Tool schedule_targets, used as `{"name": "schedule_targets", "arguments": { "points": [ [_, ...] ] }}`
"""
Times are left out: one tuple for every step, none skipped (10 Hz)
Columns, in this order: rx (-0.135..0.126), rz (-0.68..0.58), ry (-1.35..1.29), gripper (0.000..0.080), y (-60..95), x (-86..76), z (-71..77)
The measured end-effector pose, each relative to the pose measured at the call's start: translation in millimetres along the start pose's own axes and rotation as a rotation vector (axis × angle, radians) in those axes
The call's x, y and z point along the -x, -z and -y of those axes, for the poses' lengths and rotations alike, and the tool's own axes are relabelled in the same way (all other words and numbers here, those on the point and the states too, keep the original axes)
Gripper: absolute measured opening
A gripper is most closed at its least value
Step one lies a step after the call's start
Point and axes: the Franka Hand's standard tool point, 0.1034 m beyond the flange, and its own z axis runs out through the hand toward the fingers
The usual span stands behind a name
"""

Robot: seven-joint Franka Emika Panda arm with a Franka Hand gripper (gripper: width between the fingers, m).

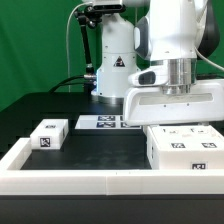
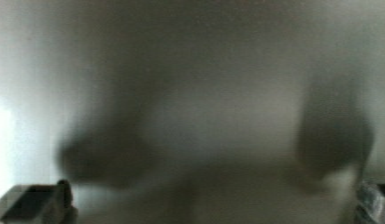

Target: Assemble cabinet

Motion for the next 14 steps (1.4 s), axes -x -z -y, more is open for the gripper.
{"name": "schedule_targets", "arguments": {
  "points": [
    [0.0, -0.005, 0.002, 0.0796, -0.1, 0.3, 0.7],
    [0.0, -0.007, 0.011, 0.0796, -0.3, 0.1, 0.0],
    [0.0, -0.008, 0.016, 0.0673, -0.1, -0.7, -1.0],
    [0.0, -0.008, 0.017, 0.0535, -0.1, -0.7, -0.8],
    [0.0, -0.008, 0.018, 0.04, -0.1, -0.7, -0.8],
    [0.0, -0.008, 0.02, 0.04, -0.2, -0.6, -0.8],
    [0.001, -0.007, 0.022, 0.0216, -0.3, -0.4, -1.1],
    [0.001, -0.007, 0.022, 0.0193, -0.5, -0.1, -1.6],
    [0.001, -0.006, 0.025, 0.0193, -0.5, -0.1, -1.8],
    [0.001, -0.005, 0.027, 0.0193, -0.6, 0.1, -2.2],
    [0.001, -0.005, 0.028, 0.0193, -0.6, 0.1, -2.1],
    [0.001, -0.005, 0.028, 0.0193, -0.6, 0.1, -2.1],
    [0.001, -0.005, 0.028, 0.0193, -0.6, 0.1, -2.1],
    [0.001, -0.006, 0.028, 0.0193, -0.5, 0.0, -2.1]
  ]
}}
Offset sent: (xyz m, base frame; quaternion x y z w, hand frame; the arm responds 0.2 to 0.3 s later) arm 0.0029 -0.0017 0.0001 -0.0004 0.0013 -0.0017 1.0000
